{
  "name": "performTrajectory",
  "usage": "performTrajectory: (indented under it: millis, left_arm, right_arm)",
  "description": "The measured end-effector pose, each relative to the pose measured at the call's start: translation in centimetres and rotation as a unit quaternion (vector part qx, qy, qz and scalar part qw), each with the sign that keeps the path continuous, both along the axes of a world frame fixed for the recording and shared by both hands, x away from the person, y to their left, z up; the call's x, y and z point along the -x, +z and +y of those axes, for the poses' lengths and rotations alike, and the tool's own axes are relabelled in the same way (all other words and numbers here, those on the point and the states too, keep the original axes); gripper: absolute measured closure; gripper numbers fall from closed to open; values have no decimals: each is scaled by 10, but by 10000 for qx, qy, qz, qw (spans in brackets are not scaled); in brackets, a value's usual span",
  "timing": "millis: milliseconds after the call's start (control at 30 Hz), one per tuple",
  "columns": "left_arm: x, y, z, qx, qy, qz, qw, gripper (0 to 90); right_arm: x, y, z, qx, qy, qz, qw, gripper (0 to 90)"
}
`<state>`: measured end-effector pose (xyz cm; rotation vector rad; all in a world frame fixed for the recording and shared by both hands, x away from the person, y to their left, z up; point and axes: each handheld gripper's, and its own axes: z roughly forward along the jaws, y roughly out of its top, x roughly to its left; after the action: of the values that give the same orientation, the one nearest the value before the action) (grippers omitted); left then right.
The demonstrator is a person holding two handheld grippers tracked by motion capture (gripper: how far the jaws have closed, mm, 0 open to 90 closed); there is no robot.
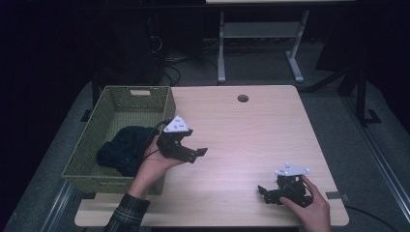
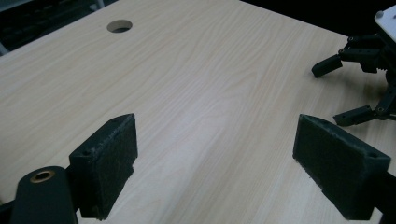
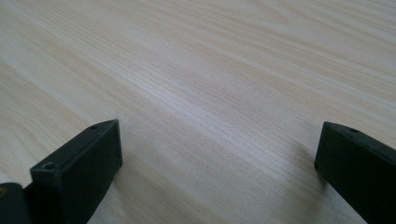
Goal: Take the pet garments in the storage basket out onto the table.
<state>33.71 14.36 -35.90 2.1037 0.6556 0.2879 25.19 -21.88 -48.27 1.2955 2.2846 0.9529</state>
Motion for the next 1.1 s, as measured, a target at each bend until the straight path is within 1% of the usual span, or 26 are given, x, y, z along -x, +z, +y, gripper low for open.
performTrajectory:
  millis: [100, 333, 433, 567, 633, 667, 700, 833, 967, 1033, 1067, 1100]
  left_arm:
    - [-2, 3, 8, 86, 49, 27, 9999, 129]
    - [-3, 8, 22, 178, 74, 54, 9998, 129]
    - [-4, 8, 26, 196, 107, 76, 9997, 132]
    - [-5, 9, 32, 149, 145, 84, 9997, 135]
    - [-5, 10, 35, 180, 165, 84, 9997, 136]
    - [-6, 10, 39, 187, 214, 92, 9996, 137]
    - [-6, 10, 39, 187, 214, 92, 9996, 138]
    - [-7, 10, 48, 174, 305, 97, 9993, 144]
    - [-10, 10, 58, 183, 370, 118, 9991, 158]
    - [-10, 10, 60, 178, 365, 115, 9991, 187]
    - [-10, 11, 63, 192, 381, 122, 9990, 187]
    - [-11, 11, 68, 207, 437, 133, 9987, 203]
  right_arm:
    - [0, 0, 0, -1, -15, -7, 10000, 4]
    - [0, 0, 0, -13, -38, -3, 10000, 4]
    - [0, 0, 0, -13, -38, -4, 10000, 4]
    - [0, 0, 0, -14, -32, -4, 10000, 4]
    - [0, 0, 0, -15, -24, -2, 10000, 4]
    - [0, 0, 0, -14, -21, -4, 10000, 4]
    - [0, 0, 0, -14, -22, -3, 10000, 4]
    - [0, 0, 0, -13, -22, -2, 10000, 4]
    - [0, 0, 0, -14, -22, -2, 10000, 4]
    - [0, 0, 0, -13, -21, -2, 10000, 4]
    - [0, 0, 0, -13, -21, -2, 10000, 4]
    - [0, 0, 0, -14, -21, -2, 10000, 4]
